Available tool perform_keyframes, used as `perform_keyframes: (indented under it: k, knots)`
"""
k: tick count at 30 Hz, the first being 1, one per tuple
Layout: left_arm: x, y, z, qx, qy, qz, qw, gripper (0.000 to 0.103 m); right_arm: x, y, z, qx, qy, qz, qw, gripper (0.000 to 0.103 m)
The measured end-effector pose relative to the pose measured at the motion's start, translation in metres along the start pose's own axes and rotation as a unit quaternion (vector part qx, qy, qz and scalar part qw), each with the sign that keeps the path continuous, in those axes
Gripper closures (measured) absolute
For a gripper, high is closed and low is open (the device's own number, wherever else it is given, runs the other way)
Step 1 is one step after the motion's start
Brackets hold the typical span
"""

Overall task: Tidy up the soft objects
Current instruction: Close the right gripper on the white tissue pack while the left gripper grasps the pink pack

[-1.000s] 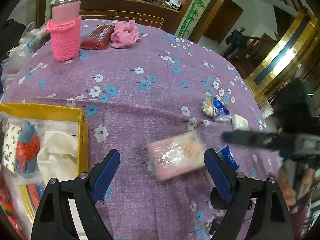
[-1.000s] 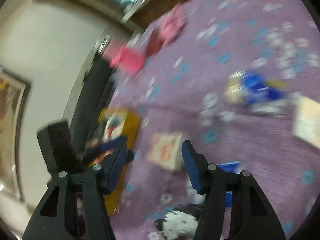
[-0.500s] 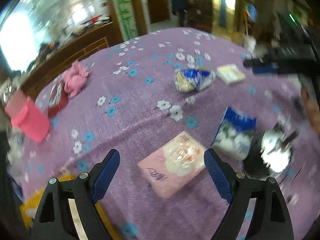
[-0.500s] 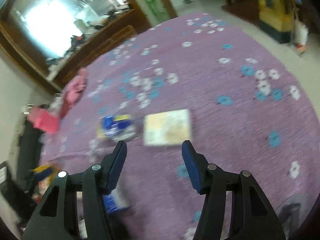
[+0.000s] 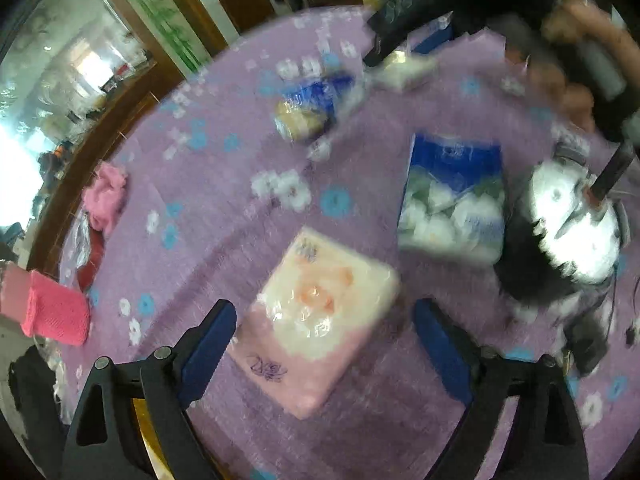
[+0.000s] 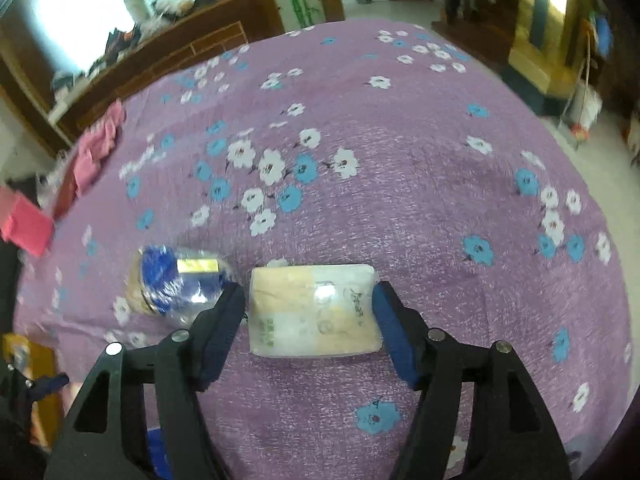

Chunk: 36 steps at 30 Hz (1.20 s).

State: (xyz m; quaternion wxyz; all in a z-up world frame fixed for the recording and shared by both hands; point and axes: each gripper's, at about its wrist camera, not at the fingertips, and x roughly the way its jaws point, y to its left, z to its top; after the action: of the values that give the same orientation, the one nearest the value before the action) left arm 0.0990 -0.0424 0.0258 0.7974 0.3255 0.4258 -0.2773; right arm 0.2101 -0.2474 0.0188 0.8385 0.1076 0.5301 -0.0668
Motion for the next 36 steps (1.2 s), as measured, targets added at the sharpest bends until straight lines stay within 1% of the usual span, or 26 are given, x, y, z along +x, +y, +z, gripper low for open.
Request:
perform_keyframes:
  k: [1, 2, 3, 5, 6, 7, 9, 12, 14, 16, 18, 19, 20, 22, 23, 24, 25, 27, 28, 29, 31, 32, 33, 34, 36]
  knots:
    - [0.000, -0.003, 0.000, 0.003, 0.001, 0.009, 1.0000, 0.033, 0.000, 0.002, -0.002, -0.011, 0.003, -0.005, 1.000, 0.038]
    - [-0.003, -0.004, 0.001, -0.003, 0.001, -0.009, 1.0000, 0.039, 0.000, 0.003, -0.004, -0.020, 0.010, -0.005, 1.000, 0.038]
    - [-0.004, -0.004, 0.003, -0.012, 0.008, -0.022, 0.9997, 0.040, -0.002, 0.002, -0.007, -0.021, 0.014, -0.003, 1.000, 0.038]
    - [-0.010, -0.004, 0.004, -0.021, 0.006, -0.026, 0.9994, 0.040, -0.006, -0.004, -0.015, -0.015, 0.030, 0.007, 0.999, 0.038]
    - [-0.015, -0.002, 0.003, -0.032, 0.003, -0.041, 0.9986, 0.040, -0.008, -0.006, -0.021, -0.014, 0.039, 0.014, 0.999, 0.038]
    - [-0.020, 0.000, 0.002, -0.045, 0.002, -0.064, 0.9969, 0.040, -0.012, -0.008, -0.026, -0.015, 0.043, 0.019, 0.999, 0.038]
    - [-0.028, -0.001, -0.001, -0.053, -0.002, -0.084, 0.9951, 0.040, -0.019, -0.013, -0.038, -0.020, 0.054, 0.027, 0.998, 0.038]
    - [-0.037, -0.006, -0.005, -0.057, -0.003, -0.095, 0.9939, 0.039, -0.031, -0.025, -0.053, -0.001, 0.077, 0.050, 0.996, 0.038]
    - [-0.040, -0.006, -0.009, -0.059, -0.003, -0.096, 0.9936, 0.036, -0.037, -0.030, -0.061, 0.009, 0.089, 0.068, 0.994, 0.037]
    - [-0.044, -0.005, -0.013, -0.061, -0.003, -0.089, 0.9941, 0.034, -0.039, -0.031, -0.067, 0.010, 0.091, 0.067, 0.994, 0.037]
    - [-0.044, -0.011, -0.015, -0.048, 0.003, -0.056, 0.9973, 0.034, -0.040, -0.029, -0.069, 0.001, 0.082, 0.059, 0.995, 0.037]
    - [-0.044, -0.015, -0.015, -0.043, 0.004, -0.040, 0.9983, 0.031, -0.040, -0.028, -0.071, -0.003, 0.078, 0.055, 0.995, 0.037]
    - [-0.043, -0.017, -0.014, -0.042, 0.004, -0.026, 0.9988, 0.025, -0.041, -0.026, -0.074, -0.008, 0.072, 0.048, 0.996, 0.037]
    - [-0.042, -0.020, -0.013, -0.034, -0.004, 0.004, 0.9994, 0.016, -0.041, -0.021, -0.077, -0.018, 0.065, 0.037, 0.997, 0.035]
    - [-0.040, -0.023, -0.012, -0.026, -0.007, 0.016, 0.9995, 0.015, -0.041, -0.018, -0.077, -0.023, 0.062, 0.031, 0.997, 0.034]
    - [-0.038, -0.026, -0.011, -0.011, -0.012, 0.035, 0.9992, 0.015, -0.041, -0.015, -0.078, -0.029, 0.059, 0.024, 0.998, 0.034]
    - [-0.035, -0.030, -0.011, 0.001, -0.013, 0.046, 0.9989, 0.012, -0.040, -0.012, -0.079, -0.035, 0.057, 0.015, 0.998, 0.033]
    - [-0.023, -0.038, -0.010, 0.027, 0.001, 0.053, 0.9982, 0.016, -0.040, -0.011, -0.081, -0.043, 0.054, 0.006, 0.998, 0.033]
    - [-0.022, -0.040, -0.009, 0.027, -0.006, 0.060, 0.9978, 0.032, -0.040, -0.010, -0.081, -0.045, 0.053, 0.004, 0.998, 0.033]
    - [-0.020, -0.040, -0.008, 0.024, -0.003, 0.056, 0.9982, 0.042, -0.041, -0.011, -0.081, -0.045, 0.053, 0.003, 0.998, 0.033]
    - [-0.019, -0.036, -0.007, 0.001, 0.007, 0.030, 0.9995, 0.045, -0.041, -0.011, -0.082, -0.046, 0.051, 0.003, 0.998, 0.033]
    - [-0.020, -0.033, -0.007, -0.013, 0.011, 0.006, 0.9998, 0.046, -0.042, -0.011, -0.083, -0.049, 0.051, 0.003, 0.997, 0.035]
    - [-0.021, -0.032, -0.008, -0.023, 0.013, 0.006, 0.9996, 0.046, -0.042, -0.010, -0.083, -0.053, 0.051, 0.002, 0.997, 0.039]
    - [-0.022, -0.032, -0.009, -0.028, 0.013, 0.013, 0.9994, 0.046, -0.043, -0.010, -0.084, -0.053, 0.050, 0.004, 0.997, 0.040]
    - [-0.025, -0.028, -0.010, -0.045, 0.008, 0.010, 0.9989, 0.046, -0.048, -0.014, -0.085, -0.042, 0.049, 0.017, 0.998, 0.041]
